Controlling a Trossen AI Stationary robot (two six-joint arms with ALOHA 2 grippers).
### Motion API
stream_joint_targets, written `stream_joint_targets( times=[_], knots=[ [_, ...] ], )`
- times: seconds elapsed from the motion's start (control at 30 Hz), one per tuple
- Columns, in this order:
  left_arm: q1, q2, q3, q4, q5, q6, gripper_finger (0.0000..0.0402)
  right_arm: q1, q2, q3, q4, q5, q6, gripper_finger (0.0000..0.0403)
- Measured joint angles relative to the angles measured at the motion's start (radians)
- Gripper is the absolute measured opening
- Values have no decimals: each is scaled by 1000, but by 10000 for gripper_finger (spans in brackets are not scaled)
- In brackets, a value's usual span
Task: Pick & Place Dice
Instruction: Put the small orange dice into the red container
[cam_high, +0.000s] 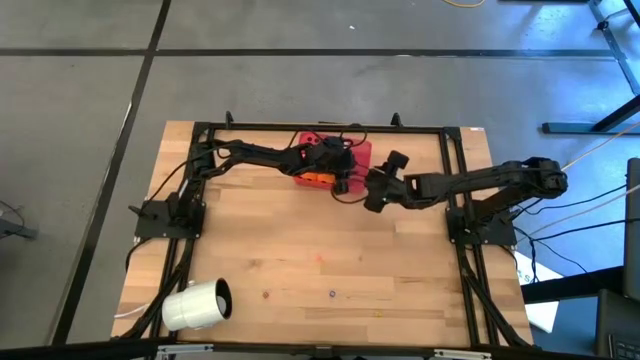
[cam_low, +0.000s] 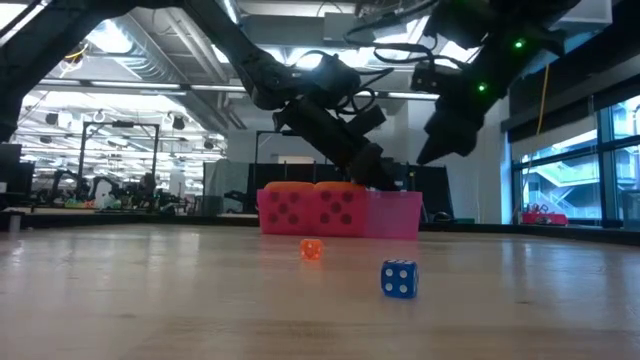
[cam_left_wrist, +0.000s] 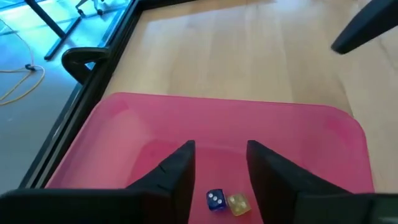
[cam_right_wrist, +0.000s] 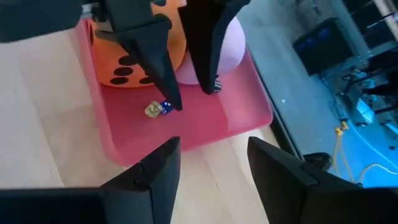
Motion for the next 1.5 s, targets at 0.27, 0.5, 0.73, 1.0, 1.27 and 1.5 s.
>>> stream_joint_targets(
  times=[0.27, 0.5, 0.73, 1.0, 1.27, 1.5],
  knots=[
    [-29, -104, 0, -189, -127, -14, 152, -49, 0, 0, -14, -67, -14, 187],
    [-31, -303, -83, -342, -86, -192, 137, -18, 0, 0, 61, -284, -27, 187],
    [-74, -530, -354, -182, -72, -226, 120, 14, 0, 0, 168, -694, -135, 187],
    [-143, -697, -654, 59, -74, -277, 108, 88, 35, 1, 408, -927, -222, 187],
    [-159, -757, -717, 59, -75, -326, 109, 145, 268, 1, 697, -929, -212, 187],
    [-156, -752, -719, 48, -88, -320, 107, 145, 485, 18, 856, -945, -212, 187]
  ],
)
